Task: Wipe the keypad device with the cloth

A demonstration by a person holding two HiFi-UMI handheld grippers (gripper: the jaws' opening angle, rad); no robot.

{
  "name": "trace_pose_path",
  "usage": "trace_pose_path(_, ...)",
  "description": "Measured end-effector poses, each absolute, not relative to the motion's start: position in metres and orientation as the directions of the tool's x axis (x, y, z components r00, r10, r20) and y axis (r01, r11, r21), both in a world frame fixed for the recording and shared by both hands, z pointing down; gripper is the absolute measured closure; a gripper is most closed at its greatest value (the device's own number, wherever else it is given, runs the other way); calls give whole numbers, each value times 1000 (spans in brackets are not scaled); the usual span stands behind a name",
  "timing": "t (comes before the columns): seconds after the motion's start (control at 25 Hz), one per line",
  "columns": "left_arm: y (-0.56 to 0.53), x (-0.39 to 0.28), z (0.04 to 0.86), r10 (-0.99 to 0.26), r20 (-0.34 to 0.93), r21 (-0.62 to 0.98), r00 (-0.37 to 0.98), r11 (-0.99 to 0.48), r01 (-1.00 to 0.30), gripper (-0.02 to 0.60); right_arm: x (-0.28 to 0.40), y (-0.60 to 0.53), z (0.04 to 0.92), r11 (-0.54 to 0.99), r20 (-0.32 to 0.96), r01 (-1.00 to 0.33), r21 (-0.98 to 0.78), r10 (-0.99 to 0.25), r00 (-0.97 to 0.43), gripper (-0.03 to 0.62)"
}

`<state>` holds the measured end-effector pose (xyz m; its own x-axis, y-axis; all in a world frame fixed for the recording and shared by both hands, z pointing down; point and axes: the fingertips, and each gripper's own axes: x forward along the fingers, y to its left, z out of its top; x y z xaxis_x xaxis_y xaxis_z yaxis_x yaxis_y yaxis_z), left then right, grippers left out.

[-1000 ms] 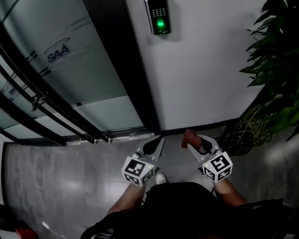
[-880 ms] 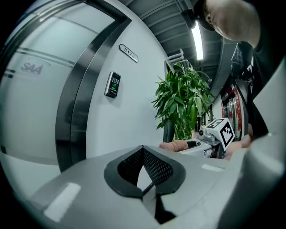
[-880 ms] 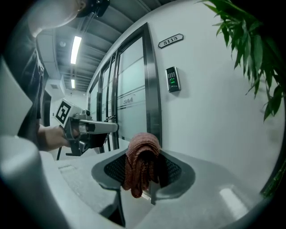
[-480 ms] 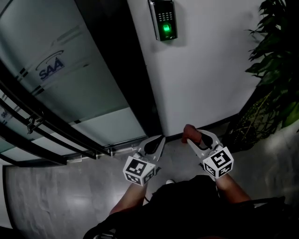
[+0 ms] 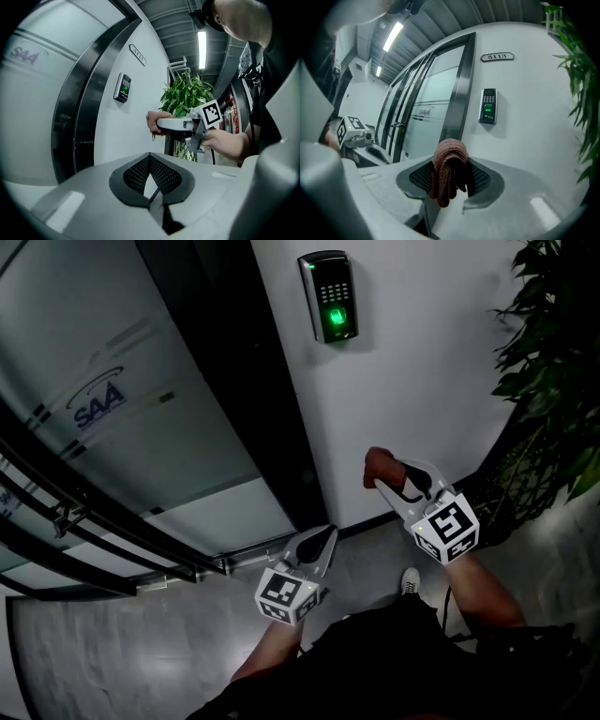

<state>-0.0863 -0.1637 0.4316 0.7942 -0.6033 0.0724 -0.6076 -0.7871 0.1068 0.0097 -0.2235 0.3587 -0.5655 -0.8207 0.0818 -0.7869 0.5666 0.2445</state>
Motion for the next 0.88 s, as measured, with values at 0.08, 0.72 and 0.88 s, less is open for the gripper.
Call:
trace_pose_path(0.08,-168,-87,433,-614,75,108,786,-778,-619,566,12,-244,330,546,57,-778,310,-828,-558,445)
trace_pose_path(0.72,-195,-81,432,-734,70,113,675,-667,-737,566,13,-384,105,355,-183,-753,554,-831,-526,447)
trace_pose_path(0.88,-195,-81,438,-748,91,121,657,-646,-753,566,11,-400,76,308,-202,-752,583,-841,-502,447)
